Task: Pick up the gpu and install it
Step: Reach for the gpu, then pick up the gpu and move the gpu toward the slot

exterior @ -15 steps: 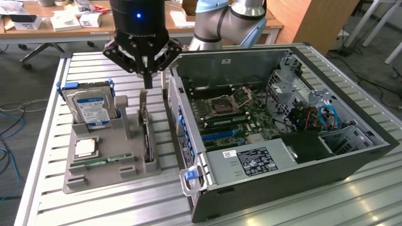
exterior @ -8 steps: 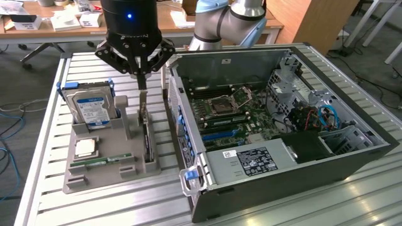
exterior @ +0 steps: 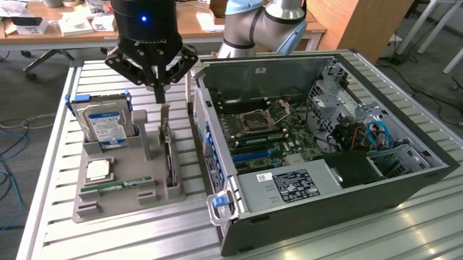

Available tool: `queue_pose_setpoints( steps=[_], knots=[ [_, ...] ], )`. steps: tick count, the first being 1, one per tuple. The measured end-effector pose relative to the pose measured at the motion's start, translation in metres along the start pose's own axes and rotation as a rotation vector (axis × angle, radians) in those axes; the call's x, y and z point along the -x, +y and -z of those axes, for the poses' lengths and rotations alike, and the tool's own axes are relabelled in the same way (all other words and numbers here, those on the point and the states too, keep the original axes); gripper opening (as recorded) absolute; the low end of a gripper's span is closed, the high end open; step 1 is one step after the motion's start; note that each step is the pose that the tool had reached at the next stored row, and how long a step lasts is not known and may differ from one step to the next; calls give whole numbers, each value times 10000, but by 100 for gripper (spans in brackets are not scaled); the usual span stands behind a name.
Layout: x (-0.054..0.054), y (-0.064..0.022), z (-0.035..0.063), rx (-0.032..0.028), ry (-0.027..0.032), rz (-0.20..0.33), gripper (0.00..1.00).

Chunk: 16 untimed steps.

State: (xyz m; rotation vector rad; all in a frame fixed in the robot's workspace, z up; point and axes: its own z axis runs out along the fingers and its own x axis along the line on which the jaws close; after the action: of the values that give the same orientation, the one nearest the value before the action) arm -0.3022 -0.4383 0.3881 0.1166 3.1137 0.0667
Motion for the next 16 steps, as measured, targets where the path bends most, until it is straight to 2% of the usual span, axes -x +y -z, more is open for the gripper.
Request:
queue_pose_setpoints(
  steps=[16],
  knots=[
    [-18,-1,0,-1,0,0,11]
  ],
)
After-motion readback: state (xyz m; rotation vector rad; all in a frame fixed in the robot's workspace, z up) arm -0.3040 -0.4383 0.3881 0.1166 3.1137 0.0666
